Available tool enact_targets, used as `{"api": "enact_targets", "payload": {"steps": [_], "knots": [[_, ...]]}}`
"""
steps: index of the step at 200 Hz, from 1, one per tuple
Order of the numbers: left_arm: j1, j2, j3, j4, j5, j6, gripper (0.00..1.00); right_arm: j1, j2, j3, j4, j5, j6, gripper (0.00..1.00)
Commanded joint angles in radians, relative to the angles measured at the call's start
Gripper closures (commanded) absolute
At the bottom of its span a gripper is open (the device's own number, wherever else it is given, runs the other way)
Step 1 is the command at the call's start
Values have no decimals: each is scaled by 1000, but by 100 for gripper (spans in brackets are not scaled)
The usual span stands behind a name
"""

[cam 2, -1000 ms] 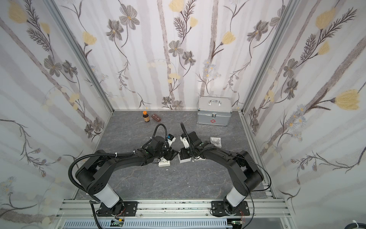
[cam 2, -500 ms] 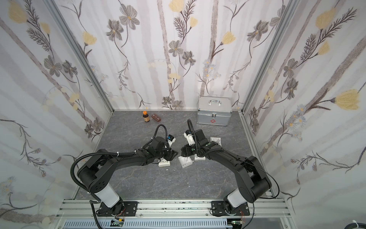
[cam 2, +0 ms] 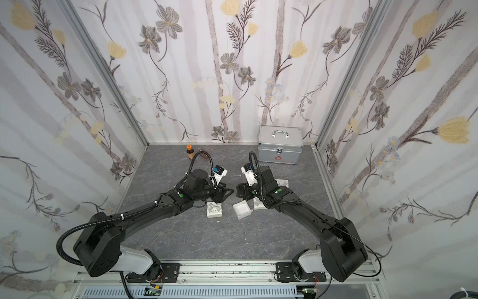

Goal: Take the necklace out of the lift-off lid jewelry box
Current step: Take out the inner lining from the jewelry box.

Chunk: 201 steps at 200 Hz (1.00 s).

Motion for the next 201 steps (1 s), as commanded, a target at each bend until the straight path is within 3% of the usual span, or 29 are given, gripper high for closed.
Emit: {"api": "enact_targets", "payload": {"steps": [1, 105, 201], "knots": [[3, -21, 12, -18, 44, -16, 41, 1, -15, 8, 81, -16, -20, 100], [3, 16, 66, 48, 94, -39, 56, 36, -57, 11, 103, -61, -53, 100], [3, 6, 46, 92, 93, -58, 85, 37, -65, -1, 129, -89, -60, 100]]}}
